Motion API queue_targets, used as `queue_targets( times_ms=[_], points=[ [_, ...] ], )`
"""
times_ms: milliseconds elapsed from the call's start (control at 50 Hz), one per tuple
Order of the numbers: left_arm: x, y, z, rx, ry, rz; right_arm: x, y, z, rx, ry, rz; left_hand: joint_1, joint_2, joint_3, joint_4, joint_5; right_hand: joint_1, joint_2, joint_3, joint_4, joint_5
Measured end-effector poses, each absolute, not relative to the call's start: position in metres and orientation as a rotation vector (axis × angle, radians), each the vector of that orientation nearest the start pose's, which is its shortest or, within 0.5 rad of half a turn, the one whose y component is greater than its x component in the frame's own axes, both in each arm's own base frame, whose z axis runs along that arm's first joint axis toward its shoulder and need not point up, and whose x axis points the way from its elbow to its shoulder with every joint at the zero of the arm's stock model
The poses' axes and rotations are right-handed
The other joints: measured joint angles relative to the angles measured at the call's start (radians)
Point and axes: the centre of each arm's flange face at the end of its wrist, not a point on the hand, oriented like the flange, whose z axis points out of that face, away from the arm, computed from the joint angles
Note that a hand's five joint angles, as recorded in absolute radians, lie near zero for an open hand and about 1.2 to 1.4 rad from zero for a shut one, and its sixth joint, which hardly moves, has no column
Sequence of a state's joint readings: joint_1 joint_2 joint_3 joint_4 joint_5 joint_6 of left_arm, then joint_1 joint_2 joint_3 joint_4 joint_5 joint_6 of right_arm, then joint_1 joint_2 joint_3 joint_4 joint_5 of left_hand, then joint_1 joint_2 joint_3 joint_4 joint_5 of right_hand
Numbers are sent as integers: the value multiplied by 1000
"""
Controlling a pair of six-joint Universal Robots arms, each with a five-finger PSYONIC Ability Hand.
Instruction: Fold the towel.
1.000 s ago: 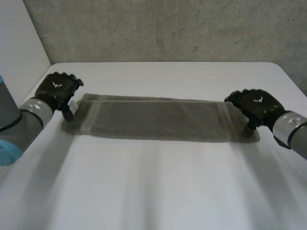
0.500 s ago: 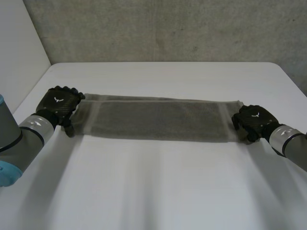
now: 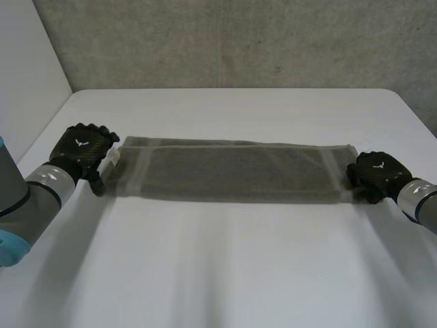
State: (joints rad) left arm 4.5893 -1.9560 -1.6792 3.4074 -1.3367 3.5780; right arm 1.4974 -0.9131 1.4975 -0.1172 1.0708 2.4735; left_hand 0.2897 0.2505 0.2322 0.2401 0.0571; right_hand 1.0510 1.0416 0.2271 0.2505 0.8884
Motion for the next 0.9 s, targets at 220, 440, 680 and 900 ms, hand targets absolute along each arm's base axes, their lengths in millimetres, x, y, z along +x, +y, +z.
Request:
queue_targets(
  times_ms=[220,440,680,900],
  points=[
    [-194,-325,171,888,2283,-1947,147,-366,126,-1126,2337,-1735,0,0,0,0,0,-363,-346,0,0,-408],
    [-194,-324,170,891,2287,-1943,148,-364,120,-1129,2336,-1718,0,0,0,0,0,-363,-346,0,0,-408],
    [-194,-323,170,889,2291,-1938,147,-370,107,-1123,2352,-1689,0,0,0,0,0,98,187,0,0,189],
    [-193,-323,173,884,2281,-1946,117,-386,128,-1061,2399,-1793,0,0,0,0,0,251,229,0,0,274]
  ],
)
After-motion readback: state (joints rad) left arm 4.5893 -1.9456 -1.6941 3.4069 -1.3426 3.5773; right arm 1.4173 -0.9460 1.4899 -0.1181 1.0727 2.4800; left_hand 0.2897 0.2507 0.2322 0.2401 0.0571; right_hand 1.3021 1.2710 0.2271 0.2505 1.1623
